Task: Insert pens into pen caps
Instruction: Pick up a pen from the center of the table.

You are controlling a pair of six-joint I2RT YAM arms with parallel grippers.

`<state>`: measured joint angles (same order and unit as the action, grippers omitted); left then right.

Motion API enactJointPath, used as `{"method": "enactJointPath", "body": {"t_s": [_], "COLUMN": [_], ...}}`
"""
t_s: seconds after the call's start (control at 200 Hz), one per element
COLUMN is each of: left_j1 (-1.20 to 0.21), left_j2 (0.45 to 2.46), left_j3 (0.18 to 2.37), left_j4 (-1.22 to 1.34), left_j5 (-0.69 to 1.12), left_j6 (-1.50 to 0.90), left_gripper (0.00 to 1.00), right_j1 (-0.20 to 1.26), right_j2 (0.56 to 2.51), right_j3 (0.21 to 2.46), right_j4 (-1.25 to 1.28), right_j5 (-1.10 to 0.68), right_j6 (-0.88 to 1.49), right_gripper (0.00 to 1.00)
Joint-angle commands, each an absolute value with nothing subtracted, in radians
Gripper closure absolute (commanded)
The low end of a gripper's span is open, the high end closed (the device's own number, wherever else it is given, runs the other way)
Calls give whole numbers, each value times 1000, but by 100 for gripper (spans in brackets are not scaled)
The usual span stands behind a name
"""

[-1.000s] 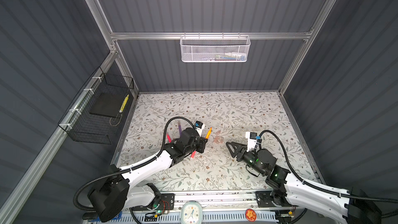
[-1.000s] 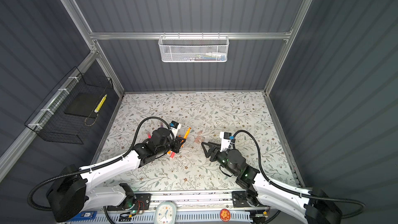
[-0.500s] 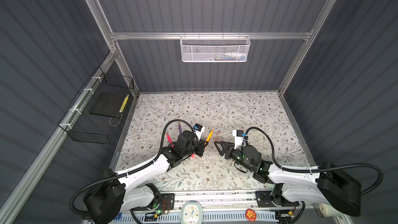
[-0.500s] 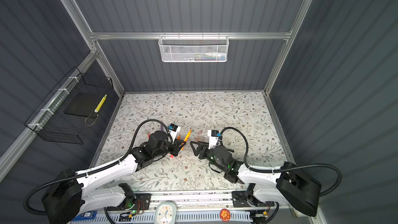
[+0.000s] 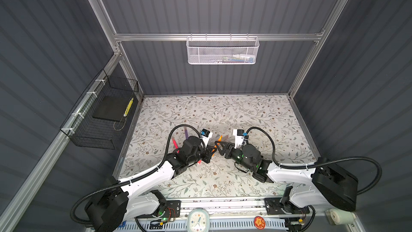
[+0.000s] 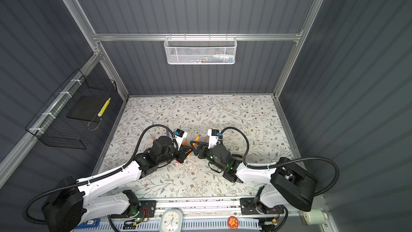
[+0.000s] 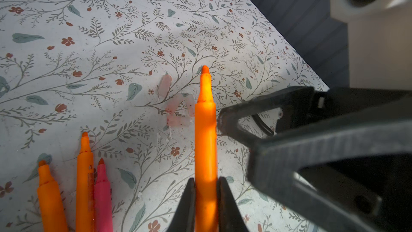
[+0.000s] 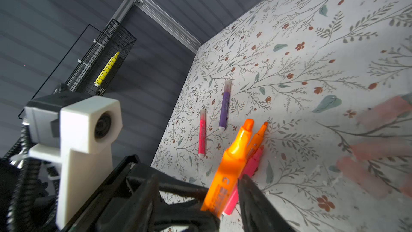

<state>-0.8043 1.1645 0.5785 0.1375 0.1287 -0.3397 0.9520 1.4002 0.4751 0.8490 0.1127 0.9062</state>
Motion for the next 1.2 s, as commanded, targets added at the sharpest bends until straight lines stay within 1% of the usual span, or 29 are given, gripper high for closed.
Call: {"method": "enactJointPath", "body": {"t_s": [0.0, 0.09, 0.165, 0.285, 0.41, 0.46, 0.505, 0.57, 0.64, 0.76, 0.9, 1.196], "left_j1": [-809, -810, -810, -809, -810, -810, -810, -810, -809, -810, -809, -809], "left_j2": [1142, 1138, 1131, 1129, 1133, 1134, 1133, 1135, 1142, 1156, 1171, 1207], "left_j3": [571, 576, 572, 559, 565, 568, 565, 559, 559, 574, 579, 620], "left_j4": [162, 149, 152, 169, 157, 156, 163, 177, 176, 165, 189, 191], "left_j5": [158, 158, 159, 164, 164, 167, 167, 169, 161, 152, 134, 95], "left_j6": [-326, -326, -324, -322, -320, -316, -317, -318, -320, -319, -317, -315], "left_gripper": [85, 85, 84, 84, 83, 79, 73, 67, 64, 62, 62, 74], "right_j1": [941, 936, 933, 932, 931, 931, 932, 931, 933, 934, 939, 960], "right_j2": [1444, 1467, 1473, 1475, 1475, 1477, 1482, 1486, 1489, 1490, 1493, 1491], "right_j3": [517, 544, 565, 572, 578, 590, 596, 592, 582, 585, 581, 568], "right_j4": [875, 866, 842, 834, 820, 799, 789, 798, 817, 813, 830, 859], "right_j5": [78, 62, 55, 65, 74, 72, 70, 72, 72, 57, 36, 5], "right_j6": [917, 926, 916, 901, 903, 894, 886, 884, 890, 897, 903, 927], "right_gripper": [43, 46, 51, 53, 62, 67, 74, 80, 86, 88, 89, 89]}}
